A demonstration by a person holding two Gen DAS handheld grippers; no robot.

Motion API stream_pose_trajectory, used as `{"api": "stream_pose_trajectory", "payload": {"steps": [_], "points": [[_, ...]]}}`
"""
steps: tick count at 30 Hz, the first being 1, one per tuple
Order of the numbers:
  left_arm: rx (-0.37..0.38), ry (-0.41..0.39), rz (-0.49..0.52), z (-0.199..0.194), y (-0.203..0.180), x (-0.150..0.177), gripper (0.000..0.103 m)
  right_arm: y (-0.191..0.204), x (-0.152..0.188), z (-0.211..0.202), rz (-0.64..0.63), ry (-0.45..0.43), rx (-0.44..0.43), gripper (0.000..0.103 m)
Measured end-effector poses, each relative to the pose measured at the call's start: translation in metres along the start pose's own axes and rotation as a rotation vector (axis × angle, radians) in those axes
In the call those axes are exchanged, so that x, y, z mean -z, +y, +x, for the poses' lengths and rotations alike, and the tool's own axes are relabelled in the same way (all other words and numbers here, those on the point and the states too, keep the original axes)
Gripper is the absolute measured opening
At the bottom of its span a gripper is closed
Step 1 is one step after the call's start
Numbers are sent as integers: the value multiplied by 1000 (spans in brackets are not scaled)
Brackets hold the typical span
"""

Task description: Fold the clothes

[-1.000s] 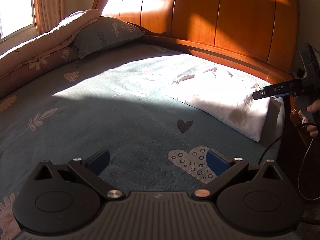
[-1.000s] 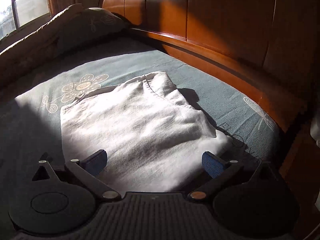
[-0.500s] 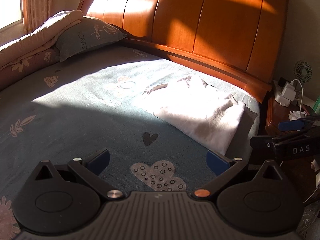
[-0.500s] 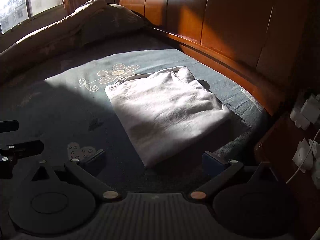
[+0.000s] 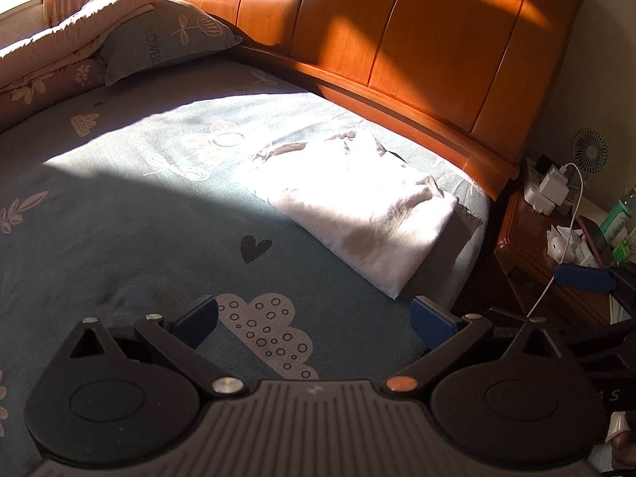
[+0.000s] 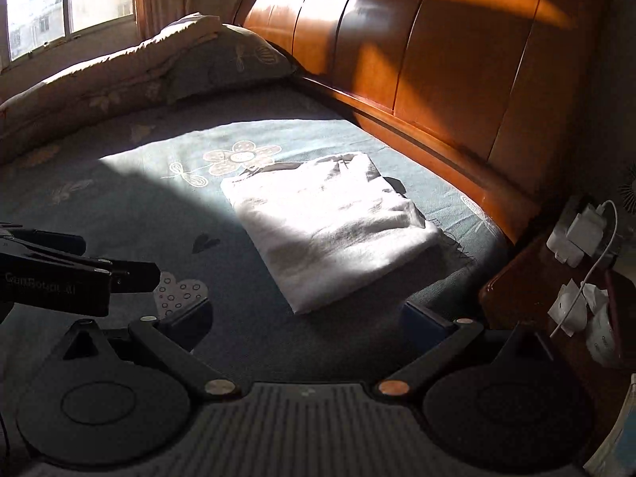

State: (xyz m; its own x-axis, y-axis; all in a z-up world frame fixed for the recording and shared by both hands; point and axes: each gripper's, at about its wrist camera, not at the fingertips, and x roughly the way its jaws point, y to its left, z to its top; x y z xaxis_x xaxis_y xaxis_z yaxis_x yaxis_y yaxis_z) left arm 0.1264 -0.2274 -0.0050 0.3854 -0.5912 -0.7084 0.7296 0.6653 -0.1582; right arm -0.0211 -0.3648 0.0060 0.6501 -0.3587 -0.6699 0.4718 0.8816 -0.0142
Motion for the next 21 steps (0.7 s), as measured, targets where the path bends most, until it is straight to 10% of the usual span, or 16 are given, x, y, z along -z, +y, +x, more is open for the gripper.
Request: {"api": "stream_pose_trajectory", "payload": {"steps": [21], "points": [[-18,18,16,0,-7,4,102,-5,6,-2,15,-4,5,103]]}}
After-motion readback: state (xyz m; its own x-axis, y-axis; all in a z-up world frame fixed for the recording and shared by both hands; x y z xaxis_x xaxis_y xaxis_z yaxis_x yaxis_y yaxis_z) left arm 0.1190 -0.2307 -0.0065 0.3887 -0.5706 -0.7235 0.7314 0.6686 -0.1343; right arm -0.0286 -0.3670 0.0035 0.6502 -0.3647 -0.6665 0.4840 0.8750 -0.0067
